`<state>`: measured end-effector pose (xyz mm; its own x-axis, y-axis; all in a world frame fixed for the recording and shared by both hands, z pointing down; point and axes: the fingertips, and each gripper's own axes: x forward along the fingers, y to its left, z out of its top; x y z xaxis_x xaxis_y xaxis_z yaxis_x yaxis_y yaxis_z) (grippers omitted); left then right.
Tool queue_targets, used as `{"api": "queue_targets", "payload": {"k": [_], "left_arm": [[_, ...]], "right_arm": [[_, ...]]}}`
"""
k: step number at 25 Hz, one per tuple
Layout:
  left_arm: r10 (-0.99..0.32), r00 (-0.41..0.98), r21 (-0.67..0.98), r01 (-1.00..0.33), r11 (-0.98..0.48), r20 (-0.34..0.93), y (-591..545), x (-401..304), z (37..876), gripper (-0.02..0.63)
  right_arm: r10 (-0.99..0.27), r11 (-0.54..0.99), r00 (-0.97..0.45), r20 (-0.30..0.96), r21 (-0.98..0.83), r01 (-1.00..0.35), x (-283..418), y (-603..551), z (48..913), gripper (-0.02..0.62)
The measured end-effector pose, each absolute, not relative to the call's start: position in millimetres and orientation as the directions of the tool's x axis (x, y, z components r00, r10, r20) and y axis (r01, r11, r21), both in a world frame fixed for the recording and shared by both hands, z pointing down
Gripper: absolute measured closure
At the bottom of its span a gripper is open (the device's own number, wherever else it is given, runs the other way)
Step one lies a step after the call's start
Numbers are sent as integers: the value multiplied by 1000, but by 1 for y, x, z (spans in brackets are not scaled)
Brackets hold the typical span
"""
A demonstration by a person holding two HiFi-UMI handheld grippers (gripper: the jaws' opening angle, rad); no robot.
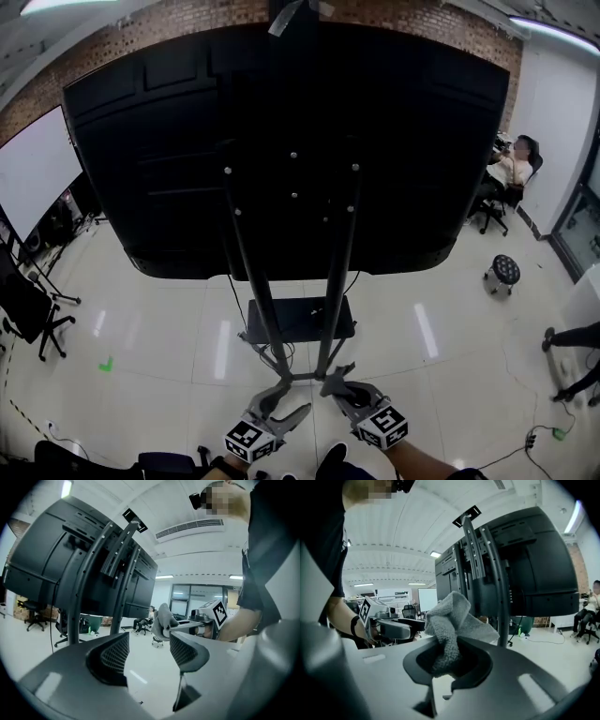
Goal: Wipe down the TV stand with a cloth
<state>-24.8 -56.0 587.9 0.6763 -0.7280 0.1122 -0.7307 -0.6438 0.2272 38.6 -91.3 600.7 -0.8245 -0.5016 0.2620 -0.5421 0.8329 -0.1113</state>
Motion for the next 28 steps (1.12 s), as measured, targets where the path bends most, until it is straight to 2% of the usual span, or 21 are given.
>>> {"api": "queue_targets", "payload": {"k": [11, 17, 28], "left_arm": [[-696, 711, 189, -700, -689, 100, 89, -51, 555, 310], [-709, 701, 153, -712, -686, 79, 126, -48, 537, 308], [-769, 638, 146, -764, -628, 29, 134, -30, 509, 299]], "right_arm": [[-603, 773, -770, 207, -85, -629, 40, 53, 558, 566], [-595, 785, -778, 201, -64, -617, 53, 98, 549, 566], [-534, 840, -833, 143, -24, -543, 74, 112, 515, 566]]}}
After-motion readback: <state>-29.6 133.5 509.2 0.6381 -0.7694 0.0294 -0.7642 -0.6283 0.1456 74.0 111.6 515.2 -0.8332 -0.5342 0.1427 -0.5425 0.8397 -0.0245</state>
